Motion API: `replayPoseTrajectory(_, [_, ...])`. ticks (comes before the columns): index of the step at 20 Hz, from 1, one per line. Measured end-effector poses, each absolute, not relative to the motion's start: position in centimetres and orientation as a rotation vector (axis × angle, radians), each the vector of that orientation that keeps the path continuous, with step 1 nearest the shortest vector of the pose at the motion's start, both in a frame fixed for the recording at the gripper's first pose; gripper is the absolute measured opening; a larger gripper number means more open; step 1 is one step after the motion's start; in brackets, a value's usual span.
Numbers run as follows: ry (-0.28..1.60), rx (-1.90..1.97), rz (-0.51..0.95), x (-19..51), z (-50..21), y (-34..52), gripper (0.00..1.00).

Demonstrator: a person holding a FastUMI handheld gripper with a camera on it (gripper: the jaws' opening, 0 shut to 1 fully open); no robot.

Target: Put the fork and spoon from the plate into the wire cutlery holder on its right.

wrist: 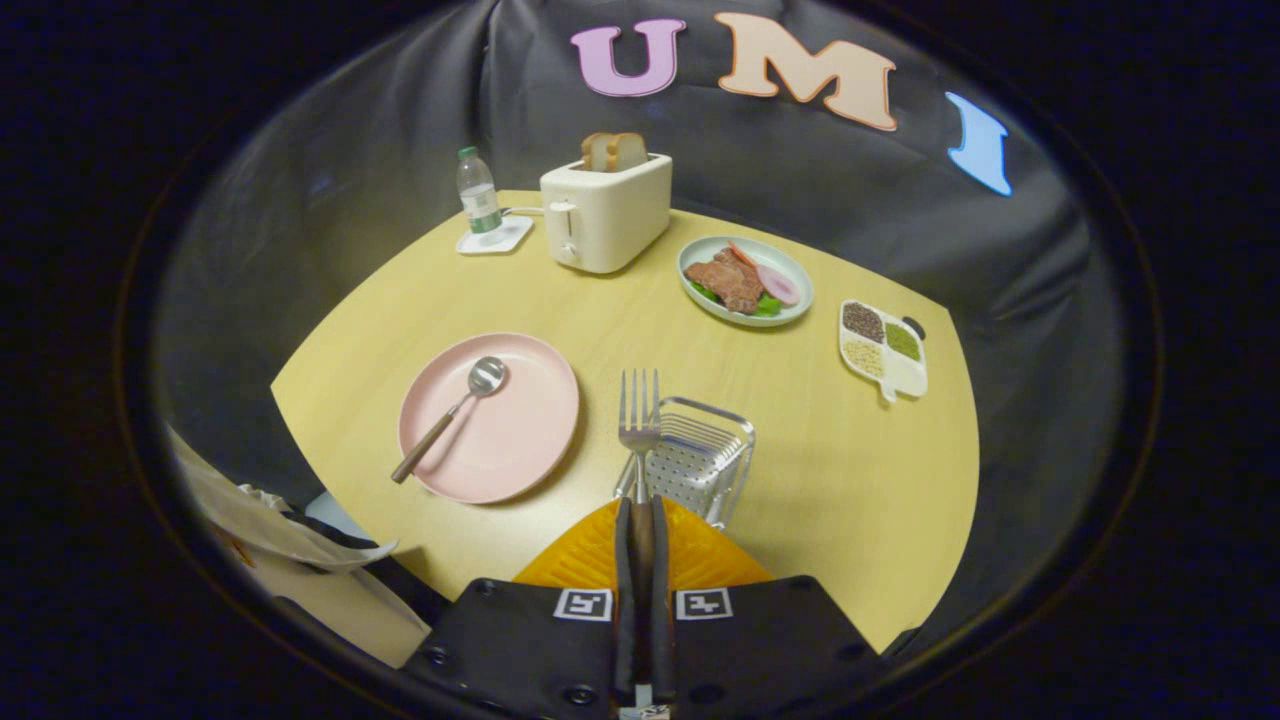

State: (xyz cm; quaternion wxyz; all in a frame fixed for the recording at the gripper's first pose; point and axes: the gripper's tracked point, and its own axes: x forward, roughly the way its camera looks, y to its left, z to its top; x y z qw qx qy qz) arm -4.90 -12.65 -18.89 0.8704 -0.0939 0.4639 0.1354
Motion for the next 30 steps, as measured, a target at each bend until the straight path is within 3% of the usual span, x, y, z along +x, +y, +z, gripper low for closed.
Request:
replayPoseTrajectory(21, [1.350,-0.310,0.353,-4.8,-22.7,-15.4,0.09])
replayPoseTrajectory(30, [1.404,-0.315,0.360,-3.2,-22.4,-14.8,0.13])
